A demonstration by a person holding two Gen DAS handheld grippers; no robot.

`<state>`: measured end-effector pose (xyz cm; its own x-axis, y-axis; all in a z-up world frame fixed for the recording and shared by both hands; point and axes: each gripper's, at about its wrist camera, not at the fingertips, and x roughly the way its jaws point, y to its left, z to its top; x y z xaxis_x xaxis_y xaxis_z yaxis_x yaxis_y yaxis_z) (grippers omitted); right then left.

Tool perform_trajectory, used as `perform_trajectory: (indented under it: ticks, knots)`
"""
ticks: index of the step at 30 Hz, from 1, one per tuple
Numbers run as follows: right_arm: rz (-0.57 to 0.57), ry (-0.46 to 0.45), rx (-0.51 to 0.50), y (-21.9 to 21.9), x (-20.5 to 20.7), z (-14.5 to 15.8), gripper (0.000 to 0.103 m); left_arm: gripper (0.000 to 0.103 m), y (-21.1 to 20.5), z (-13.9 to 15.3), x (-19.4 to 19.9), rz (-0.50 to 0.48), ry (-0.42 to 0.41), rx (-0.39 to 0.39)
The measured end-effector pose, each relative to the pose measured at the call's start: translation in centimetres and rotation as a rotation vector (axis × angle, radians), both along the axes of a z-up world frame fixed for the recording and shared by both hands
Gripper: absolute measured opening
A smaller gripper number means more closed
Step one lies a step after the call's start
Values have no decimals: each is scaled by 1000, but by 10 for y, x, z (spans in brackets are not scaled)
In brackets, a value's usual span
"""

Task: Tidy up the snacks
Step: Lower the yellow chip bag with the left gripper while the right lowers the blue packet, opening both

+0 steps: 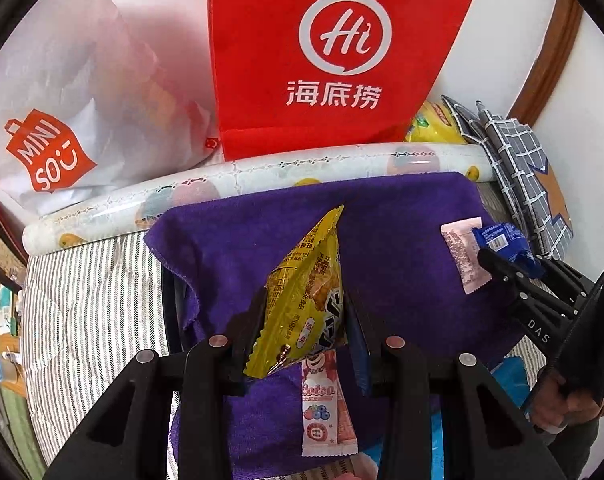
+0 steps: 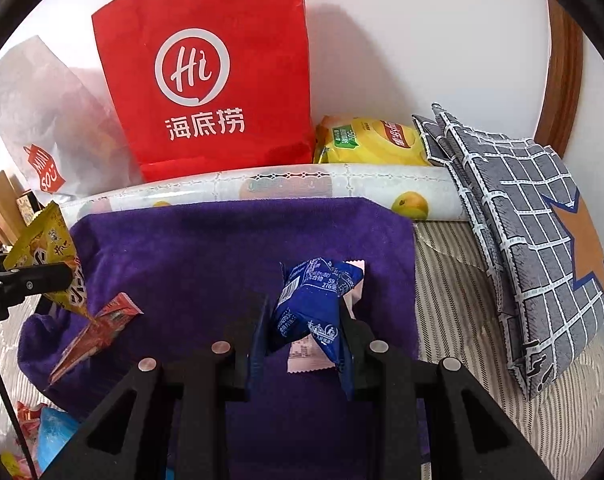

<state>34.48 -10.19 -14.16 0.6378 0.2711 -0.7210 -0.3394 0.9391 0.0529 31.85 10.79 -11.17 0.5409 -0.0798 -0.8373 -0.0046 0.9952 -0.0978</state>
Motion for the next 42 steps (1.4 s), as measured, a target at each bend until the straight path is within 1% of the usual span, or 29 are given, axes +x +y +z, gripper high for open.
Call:
perform_trajectory:
  ticks: [5,23,27,32,34,36,40,42]
  knots:
    - [3,8,-38,3,1,-4,29,37,1,-1,0,1,6,-2]
    - [6,34,-44,5,4,-8,30,38,-2,-5,2,-7,29,1]
    - [5,31,-46,5,4,-8,32,38,-1,-5,2,-7,31,-2]
    - [11,15,-54,4,3,-7,43,38,-1,-6,3,-6,35,-5]
    - [13,2,-56,4,1,-5,44,38,-1,-5,2,-7,34,-6]
    - [15,-8,-57,4,0,-2,53,38,0,-5,2,-8,32,-7]
    - [19,-36,-52,4,-3,3,55,38,1,-4,1,-7,33,-15]
    - [23,-45,-45,3,-5,5,57,38,1,-3,1,-8,33,-18]
